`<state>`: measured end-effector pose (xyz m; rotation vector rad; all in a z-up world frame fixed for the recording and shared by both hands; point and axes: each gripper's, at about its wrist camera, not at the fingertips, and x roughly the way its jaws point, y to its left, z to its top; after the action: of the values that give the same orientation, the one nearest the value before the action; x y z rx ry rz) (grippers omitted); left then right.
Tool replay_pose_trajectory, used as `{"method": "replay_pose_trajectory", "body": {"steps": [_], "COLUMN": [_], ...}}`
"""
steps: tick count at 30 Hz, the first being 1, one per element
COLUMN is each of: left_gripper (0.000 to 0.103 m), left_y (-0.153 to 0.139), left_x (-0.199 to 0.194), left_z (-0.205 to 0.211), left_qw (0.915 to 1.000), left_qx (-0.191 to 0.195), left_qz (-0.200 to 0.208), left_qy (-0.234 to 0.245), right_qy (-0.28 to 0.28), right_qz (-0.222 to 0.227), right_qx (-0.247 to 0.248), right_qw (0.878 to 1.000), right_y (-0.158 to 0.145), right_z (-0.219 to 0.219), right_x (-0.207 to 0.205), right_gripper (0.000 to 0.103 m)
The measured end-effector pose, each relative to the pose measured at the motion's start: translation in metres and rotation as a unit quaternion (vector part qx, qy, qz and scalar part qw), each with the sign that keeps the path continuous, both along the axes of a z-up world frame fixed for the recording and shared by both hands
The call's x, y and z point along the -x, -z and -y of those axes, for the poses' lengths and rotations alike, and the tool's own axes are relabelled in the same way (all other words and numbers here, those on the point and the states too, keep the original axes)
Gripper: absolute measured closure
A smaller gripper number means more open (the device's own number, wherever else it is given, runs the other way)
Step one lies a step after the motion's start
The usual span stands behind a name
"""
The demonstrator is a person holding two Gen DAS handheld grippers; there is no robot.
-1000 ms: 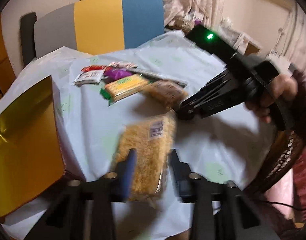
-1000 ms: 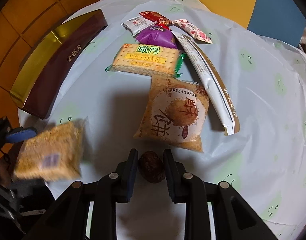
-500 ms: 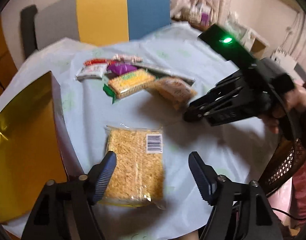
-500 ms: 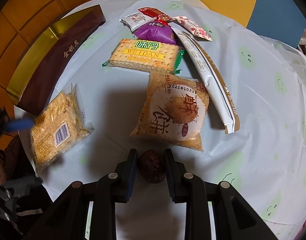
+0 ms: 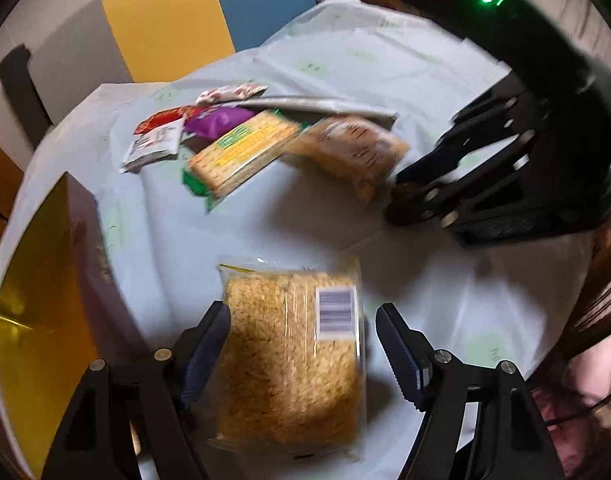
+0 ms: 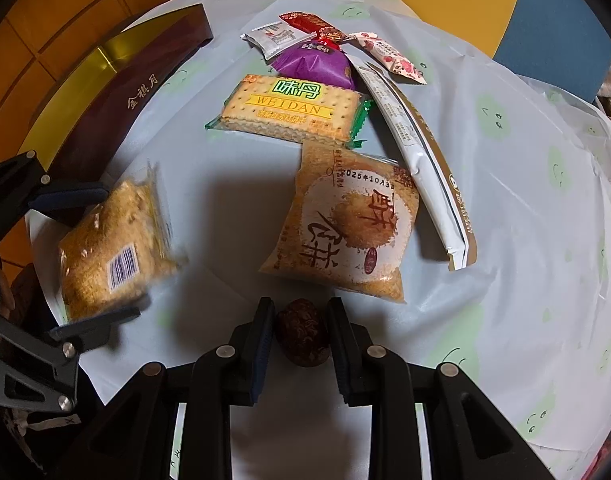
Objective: Organize snacks
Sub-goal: 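Carry the rice pack into the gold tray and open the left tool while the right tool holds the date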
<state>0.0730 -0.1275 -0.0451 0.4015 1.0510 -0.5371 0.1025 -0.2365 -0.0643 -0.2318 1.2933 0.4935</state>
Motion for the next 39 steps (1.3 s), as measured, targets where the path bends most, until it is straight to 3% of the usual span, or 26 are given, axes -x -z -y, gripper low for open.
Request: {"method": "replay_pose_trajectory", "body": {"steps": [4,6,7,8,12,13,21,23,24,30,32,35,39], "left_gripper": [0.028,0.038,0.038,0.038,0.016,0.015,0.014,0.023,0.03,0.031,0.031,0.031,0.03], "left_y": [-0.005,-0.012,-0.017,-0.022,-0.034,-0.033,0.008,0.019,0.019,0.014,0.002,-0.026,-0.07], "left_x": [0.01,0.008,0.007,0.006,0.009,0.01,0.022,0.022,0.021,0.03,0.031,0.03,0.009], "left_z": [0.009,0.005,0.002,0.002,-0.006,-0.007,0.002,0.004,0.003,-0.011,-0.024,-0.046,-0.086], "left_qw": [0.9986,0.9971,0.9972,0.9977,0.9971,0.9964,0.9892,0.9903,0.9913,0.9969,0.9963,0.989,0.9706], "left_qx": [0.05,0.073,0.073,0.066,0.03,0.017,-0.048,-0.052,-0.04,0.01,0.062,0.144,0.233], "left_qz": [-0.01,-0.02,-0.015,-0.004,0.006,0.004,-0.034,-0.04,-0.041,-0.028,-0.036,-0.033,-0.009], "left_qy": [0.015,0.013,0.012,0.015,0.07,0.083,0.134,0.123,0.118,0.073,0.047,0.014,-0.06], "right_qy": [0.004,0.008,0.008,0.008,0.007,0.007,0.007,0.008,0.008,-0.004,-0.005,-0.004,-0.004], "right_qz": [-0.002,-0.003,-0.003,-0.003,-0.003,-0.003,-0.002,-0.003,-0.003,0.009,0.012,0.014,0.015], "right_qx": [0.0,0.0,0.0,0.0,0.002,0.002,0.003,0.002,0.002,0.012,0.013,0.012,0.012], "right_qw": [1.0,1.0,1.0,1.0,1.0,1.0,1.0,1.0,1.0,1.0,1.0,1.0,1.0], "right_y": [0.0,0.0,0.001,0.001,0.0,0.0,-0.001,0.0,0.0,0.001,0.001,0.001,0.001], "right_z": [0.003,0.006,0.006,0.007,0.007,0.007,0.007,0.006,0.006,0.001,0.001,0.001,0.0], "right_x": [-0.001,-0.002,-0.003,-0.003,-0.003,-0.003,-0.002,-0.002,-0.002,-0.001,0.0,0.002,0.001], "right_gripper": [0.077,0.077,0.077,0.077,0.077,0.077,0.077,0.077,0.077,0.076,0.076,0.076,0.076]}}
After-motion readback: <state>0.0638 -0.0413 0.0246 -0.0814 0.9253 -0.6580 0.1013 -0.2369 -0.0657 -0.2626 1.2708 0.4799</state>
